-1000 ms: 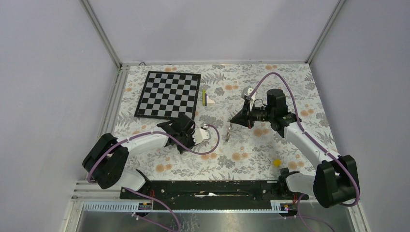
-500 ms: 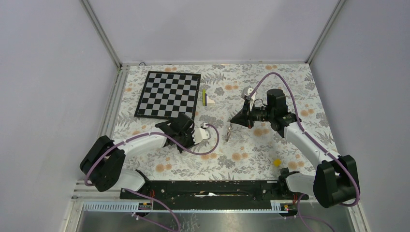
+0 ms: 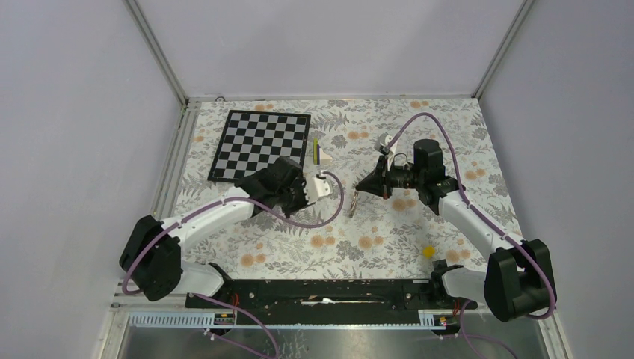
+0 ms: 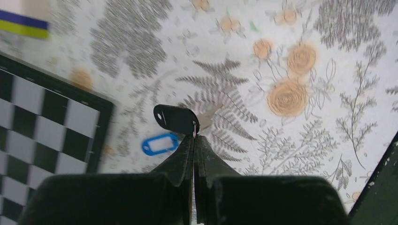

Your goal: Put the keys on the keyring

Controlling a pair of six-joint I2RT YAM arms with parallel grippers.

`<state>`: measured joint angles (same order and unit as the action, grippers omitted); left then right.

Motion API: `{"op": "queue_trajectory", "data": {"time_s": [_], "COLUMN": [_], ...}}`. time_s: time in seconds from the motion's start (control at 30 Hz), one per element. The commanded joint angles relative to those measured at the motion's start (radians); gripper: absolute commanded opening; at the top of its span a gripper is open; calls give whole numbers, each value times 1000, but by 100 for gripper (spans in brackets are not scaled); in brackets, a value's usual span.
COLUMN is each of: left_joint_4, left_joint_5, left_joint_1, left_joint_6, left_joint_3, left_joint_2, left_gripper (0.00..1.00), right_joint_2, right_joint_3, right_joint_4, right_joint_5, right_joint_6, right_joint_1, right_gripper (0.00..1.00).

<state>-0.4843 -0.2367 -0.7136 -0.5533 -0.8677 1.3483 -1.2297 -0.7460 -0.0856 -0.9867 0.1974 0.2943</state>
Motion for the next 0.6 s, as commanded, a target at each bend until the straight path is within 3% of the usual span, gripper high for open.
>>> {"op": "queue_trajectory", "data": {"time_s": [0.0, 0.13, 0.3, 0.43, 0.57], "left_joint_4": [-21, -78, -144, -55, 6], "left_joint_5": [4, 39, -38, -132, -125], "left_joint_1": [8, 9, 9, 9, 2], "left_joint_6": [16, 56, -40, -106, -162], "left_joint_3": [-166, -266, -326, -281, -264], "left_joint_2": [31, 95, 111, 55, 23], "left_gripper": [0, 0, 0, 0, 0], "right_joint_2": [-4, -7, 10, 11, -10], "right_joint_3": [-1, 0, -1, 5, 31], "right_joint_4": [-78, -77, -76, -98, -195], "right_joint_5": [-14, -12, -16, -29, -65], "right_joint_6": [-44, -40, -40, -68, -171], "right_joint_1": [-12, -12, -14, -15, -15], "right_gripper": [0, 0, 0, 0, 0]}}
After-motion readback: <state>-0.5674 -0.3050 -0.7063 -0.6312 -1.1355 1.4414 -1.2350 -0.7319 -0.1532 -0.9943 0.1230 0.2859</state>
